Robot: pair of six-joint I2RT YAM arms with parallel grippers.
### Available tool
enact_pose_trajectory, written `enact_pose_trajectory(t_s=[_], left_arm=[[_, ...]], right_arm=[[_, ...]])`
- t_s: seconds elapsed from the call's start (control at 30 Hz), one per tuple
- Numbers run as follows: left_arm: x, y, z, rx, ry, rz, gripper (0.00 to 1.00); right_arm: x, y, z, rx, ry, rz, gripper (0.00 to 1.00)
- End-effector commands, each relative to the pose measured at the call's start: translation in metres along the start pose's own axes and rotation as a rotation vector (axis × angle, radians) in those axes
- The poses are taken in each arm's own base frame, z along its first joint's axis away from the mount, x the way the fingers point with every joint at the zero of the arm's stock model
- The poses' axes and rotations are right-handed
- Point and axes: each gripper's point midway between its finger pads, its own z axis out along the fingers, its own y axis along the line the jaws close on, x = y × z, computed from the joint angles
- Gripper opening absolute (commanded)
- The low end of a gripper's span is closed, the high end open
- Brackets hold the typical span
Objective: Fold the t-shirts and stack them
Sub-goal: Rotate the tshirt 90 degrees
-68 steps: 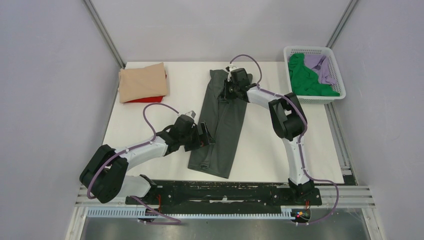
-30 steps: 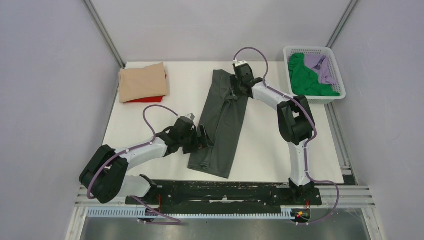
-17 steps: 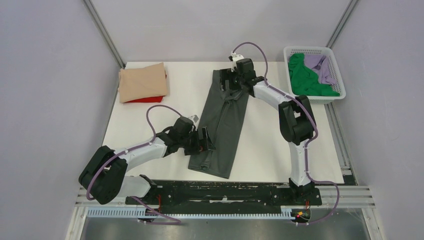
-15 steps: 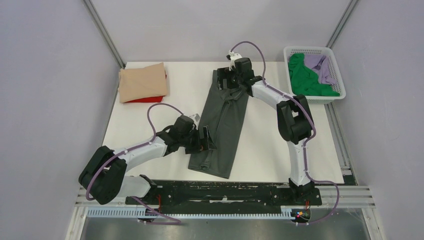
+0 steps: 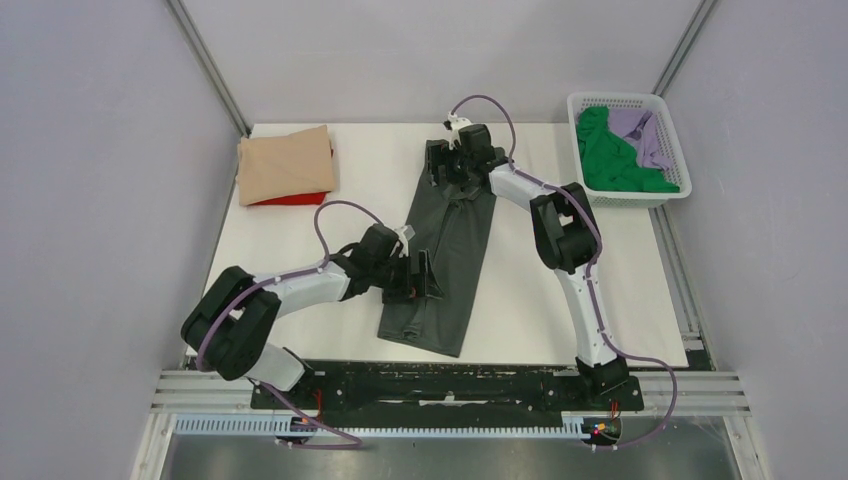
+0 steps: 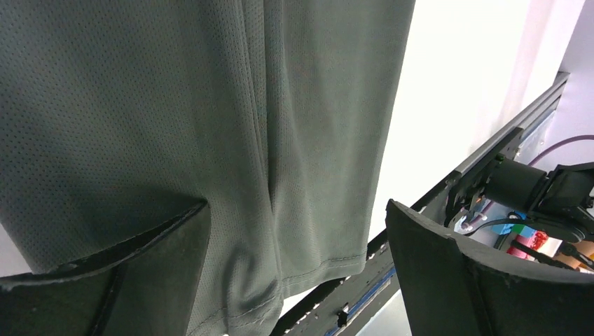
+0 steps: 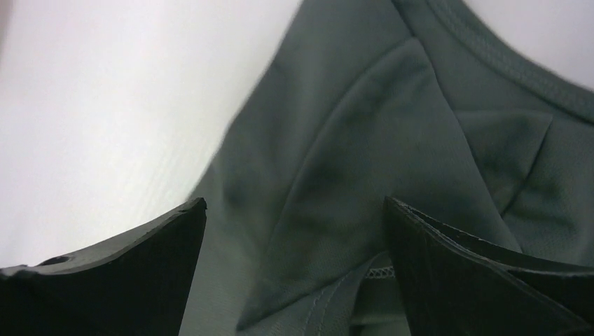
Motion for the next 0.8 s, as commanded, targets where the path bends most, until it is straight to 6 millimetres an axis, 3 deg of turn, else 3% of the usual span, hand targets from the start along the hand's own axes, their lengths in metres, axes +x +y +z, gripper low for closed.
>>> enact_pose_trajectory(t_s=[0.0,0.27,0.5,0.77], left_arm=[[0.009,-0.005,0.007,0.058,0.038,0.012,1.00],[0.029,0.014,0.008,0.010,0.087,-0.025,1.00],[0.038,0.023,0.000,-0.028,0.101,-0.025,1.00],[0.040,0.025,-0.006,-0.045,0.096,-0.025,1.00]], right_arm=[[-0.010,-0.013,-0.022,0.085,-0.016,-0.030,0.98],[0.015,-0.034,-0.044,0.155,0.057,-0.019,0.98],[0.018,-0.048,-0.063,0.215,0.057,0.017,0.98],[0.018,-0.046,-0.086,0.221,0.050,0.053,0.98]])
